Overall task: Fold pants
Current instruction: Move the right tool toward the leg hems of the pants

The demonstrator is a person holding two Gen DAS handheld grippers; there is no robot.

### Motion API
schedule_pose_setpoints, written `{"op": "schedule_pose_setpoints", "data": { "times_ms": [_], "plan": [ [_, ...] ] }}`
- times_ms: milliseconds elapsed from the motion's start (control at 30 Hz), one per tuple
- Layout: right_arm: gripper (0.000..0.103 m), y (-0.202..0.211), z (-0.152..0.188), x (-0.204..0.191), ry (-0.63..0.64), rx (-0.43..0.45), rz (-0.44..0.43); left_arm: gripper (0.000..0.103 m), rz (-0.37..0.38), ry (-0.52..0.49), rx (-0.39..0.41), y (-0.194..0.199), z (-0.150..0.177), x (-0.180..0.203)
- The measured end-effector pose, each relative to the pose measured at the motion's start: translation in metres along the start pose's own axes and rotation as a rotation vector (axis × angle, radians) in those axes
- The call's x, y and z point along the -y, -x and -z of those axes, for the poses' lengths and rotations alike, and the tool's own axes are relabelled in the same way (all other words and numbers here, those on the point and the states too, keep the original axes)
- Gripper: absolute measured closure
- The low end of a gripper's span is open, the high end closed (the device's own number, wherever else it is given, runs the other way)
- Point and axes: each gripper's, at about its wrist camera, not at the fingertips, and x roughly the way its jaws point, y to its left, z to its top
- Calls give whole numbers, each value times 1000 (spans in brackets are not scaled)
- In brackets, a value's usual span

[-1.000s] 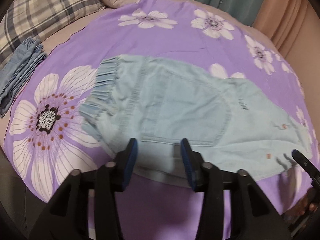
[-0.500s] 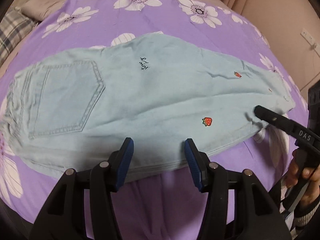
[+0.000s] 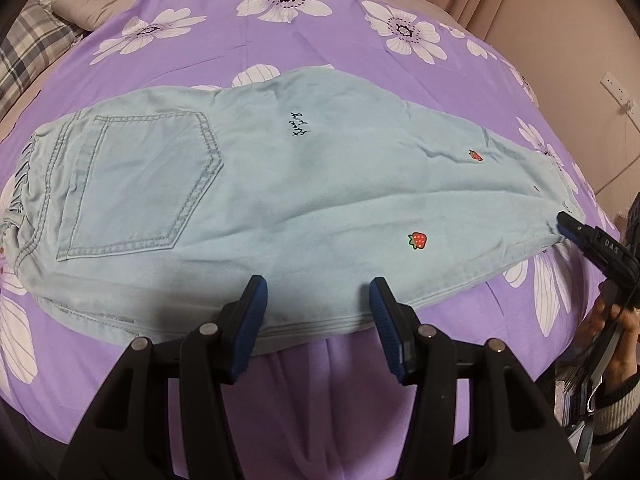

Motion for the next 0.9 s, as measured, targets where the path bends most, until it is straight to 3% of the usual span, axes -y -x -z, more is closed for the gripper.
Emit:
{"op": "schedule_pose_setpoints", "data": {
  "times_ms": [233, 400, 500, 600, 700, 900],
  "plan": [
    [64, 25, -25, 64, -91, 64, 216, 50, -1, 0, -14, 0, -2, -3],
    [64, 67, -31, 102, -191, 162, 292, 50, -30, 12, -11, 11, -8, 3],
    [64, 79, -22, 115, -277, 164, 246, 48, 15, -7, 13, 17, -16, 18],
    [56, 71, -7, 118, -344, 115, 141, 44, 81, -46, 10, 12, -24, 45],
    [54, 53, -1, 112, -360, 78, 129, 44, 121, -98, -16, -2, -31, 75],
    [49, 38, -15, 110, -347, 97, 95, 44, 171, -134, -70, -30, -34, 108]
  ]
}}
